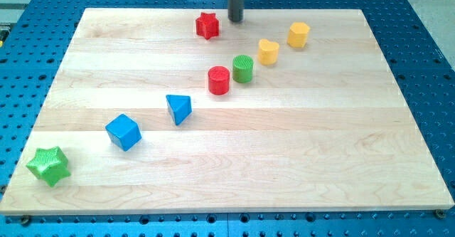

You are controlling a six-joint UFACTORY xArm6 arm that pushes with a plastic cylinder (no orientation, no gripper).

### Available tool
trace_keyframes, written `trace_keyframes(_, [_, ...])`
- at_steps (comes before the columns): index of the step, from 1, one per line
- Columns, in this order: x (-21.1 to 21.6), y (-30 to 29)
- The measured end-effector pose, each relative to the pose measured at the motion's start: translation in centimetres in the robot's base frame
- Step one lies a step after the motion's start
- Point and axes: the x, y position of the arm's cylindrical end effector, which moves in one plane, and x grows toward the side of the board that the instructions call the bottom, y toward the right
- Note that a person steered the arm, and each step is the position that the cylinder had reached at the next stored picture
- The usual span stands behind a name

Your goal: Place the red star at the top left of the board

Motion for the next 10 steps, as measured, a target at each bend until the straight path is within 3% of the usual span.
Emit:
trace_keyframes(1, [2.7,-6.3])
trace_keyframes(3, [8.7,-8.7])
trace_keyframes(4, [6.0,-12.6])
trace_keyframes(5, [7.2,-10.1])
trace_keyframes(6, [5.5,-15.3])
trace_keyframes(7, [5.9,-17.0])
trace_keyframes(8, [3.8,-12.0])
trace_keyframes(10, [1.7,-23.2])
